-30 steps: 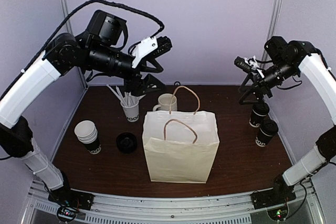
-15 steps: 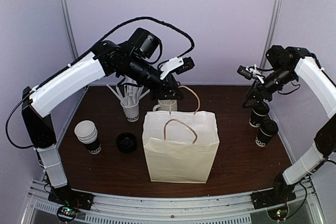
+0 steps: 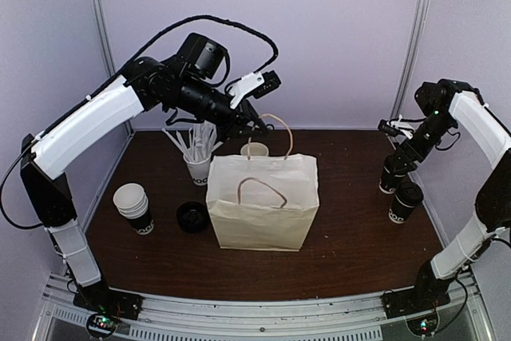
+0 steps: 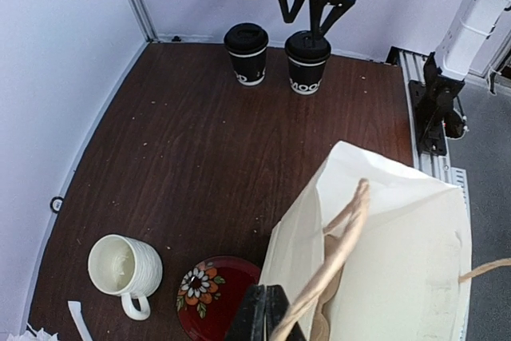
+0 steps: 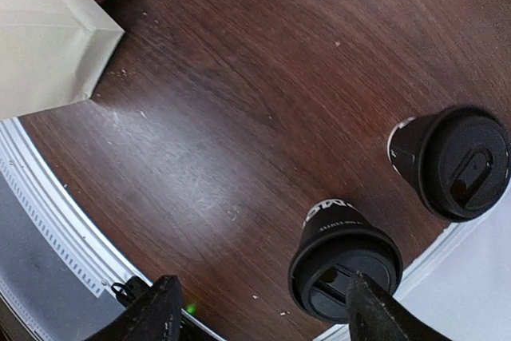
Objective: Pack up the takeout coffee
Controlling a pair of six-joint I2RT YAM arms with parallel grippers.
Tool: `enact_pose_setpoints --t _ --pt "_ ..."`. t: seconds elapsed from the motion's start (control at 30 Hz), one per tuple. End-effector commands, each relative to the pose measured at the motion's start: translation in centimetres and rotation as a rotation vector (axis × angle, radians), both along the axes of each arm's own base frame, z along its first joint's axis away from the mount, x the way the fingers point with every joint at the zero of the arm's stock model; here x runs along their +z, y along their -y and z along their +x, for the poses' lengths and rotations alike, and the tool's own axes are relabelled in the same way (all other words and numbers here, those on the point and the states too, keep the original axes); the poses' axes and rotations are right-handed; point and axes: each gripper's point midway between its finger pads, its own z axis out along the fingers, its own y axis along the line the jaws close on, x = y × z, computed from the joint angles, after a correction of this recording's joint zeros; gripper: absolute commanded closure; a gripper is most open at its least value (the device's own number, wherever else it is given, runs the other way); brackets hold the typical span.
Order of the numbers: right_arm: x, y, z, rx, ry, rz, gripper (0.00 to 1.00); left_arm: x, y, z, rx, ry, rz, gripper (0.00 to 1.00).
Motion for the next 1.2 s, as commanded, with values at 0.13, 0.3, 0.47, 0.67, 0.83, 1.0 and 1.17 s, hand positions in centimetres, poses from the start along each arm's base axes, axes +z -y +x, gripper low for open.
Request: enact_pose_setpoints --t 0.13,0.3,0.47,0.67,0.83,1.0,1.17 --pt "-2.6 5.7 0.5 -0.081 -0.007 -0.267 0.13 -0.4 -0.3 2.5 0.110 0.061 0.008 0.92" --pt "-3.6 7.7 0.1 -0.099 -0.011 -0.370 0.11 -0.5 -0.4 2.4 0.114 0.059 -0.007 1.00" --pt "-4.4 8.2 -0.7 -0.102 -0.050 -0.385 0.09 -0.6 -0.4 2.2 0.109 0.055 -0.011 1.00" --pt "-5.5 8.1 -0.9 -0.110 -0.088 -0.373 0.04 -0.7 -0.4 2.0 0.102 0.051 -0.012 1.00" --pt "-6.6 8.3 -0.4 -0.128 -0.133 -0.353 0.03 -0.8 -0.3 1.9 0.093 0.044 -0.012 1.00" --pt "-6.8 8.5 0.4 -0.153 -0.147 -0.311 0.03 -1.1 -0.3 1.8 0.090 0.040 -0.009 1.00" --pt "-7.3 8.0 0.3 -0.151 -0.181 -0.276 0.03 -1.3 -0.2 1.8 0.088 0.034 -0.005 1.00"
